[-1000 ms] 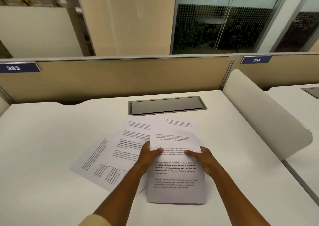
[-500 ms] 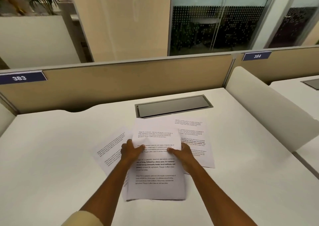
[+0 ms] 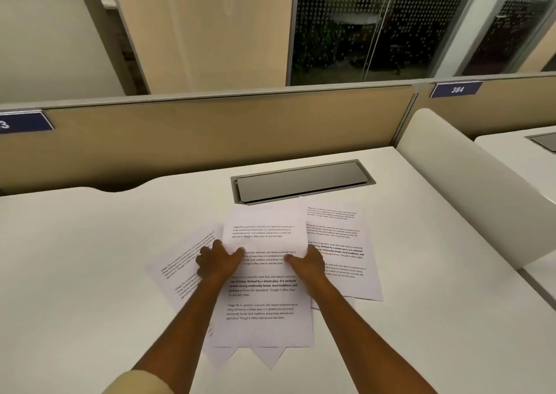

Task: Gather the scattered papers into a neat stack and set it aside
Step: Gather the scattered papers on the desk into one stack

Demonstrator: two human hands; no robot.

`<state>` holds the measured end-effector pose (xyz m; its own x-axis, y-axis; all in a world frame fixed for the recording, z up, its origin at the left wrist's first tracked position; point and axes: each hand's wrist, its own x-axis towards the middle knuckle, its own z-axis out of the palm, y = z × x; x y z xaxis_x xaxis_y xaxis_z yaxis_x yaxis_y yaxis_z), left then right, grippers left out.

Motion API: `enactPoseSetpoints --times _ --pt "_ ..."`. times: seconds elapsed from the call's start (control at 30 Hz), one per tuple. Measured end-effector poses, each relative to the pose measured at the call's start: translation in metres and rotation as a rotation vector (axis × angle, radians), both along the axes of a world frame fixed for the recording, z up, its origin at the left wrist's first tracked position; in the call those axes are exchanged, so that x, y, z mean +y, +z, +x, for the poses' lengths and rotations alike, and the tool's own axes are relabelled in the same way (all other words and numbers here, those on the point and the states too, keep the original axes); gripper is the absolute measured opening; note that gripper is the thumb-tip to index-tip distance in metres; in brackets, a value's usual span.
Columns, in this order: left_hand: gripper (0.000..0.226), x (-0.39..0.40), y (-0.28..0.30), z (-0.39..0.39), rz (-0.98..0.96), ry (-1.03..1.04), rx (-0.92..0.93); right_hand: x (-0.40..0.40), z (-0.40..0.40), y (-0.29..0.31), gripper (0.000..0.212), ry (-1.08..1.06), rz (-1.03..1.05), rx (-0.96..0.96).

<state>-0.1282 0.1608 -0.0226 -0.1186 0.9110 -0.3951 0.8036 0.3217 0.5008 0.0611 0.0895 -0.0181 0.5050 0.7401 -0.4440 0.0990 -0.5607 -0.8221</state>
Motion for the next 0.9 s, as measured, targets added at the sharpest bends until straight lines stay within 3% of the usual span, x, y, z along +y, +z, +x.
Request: enactPoseSetpoints --times 0.27,0.5,0.9 --pt "0.081 0.0 0.003 0.009 0.045 0.135 -0.1 0.014 -0.005 -0.006 0.044 0.003 -0.018 -0.006" --pt "0.081 0.005 0.003 0.002 0.066 0.202 -0.216 0.022 -0.02 -0.01 0.068 0.037 -0.041 -0.015" --pt "0.074 -0.007 0.01 0.008 0.143 0.231 -0.356 0.008 -0.016 -0.005 0.055 0.096 0.006 0.022"
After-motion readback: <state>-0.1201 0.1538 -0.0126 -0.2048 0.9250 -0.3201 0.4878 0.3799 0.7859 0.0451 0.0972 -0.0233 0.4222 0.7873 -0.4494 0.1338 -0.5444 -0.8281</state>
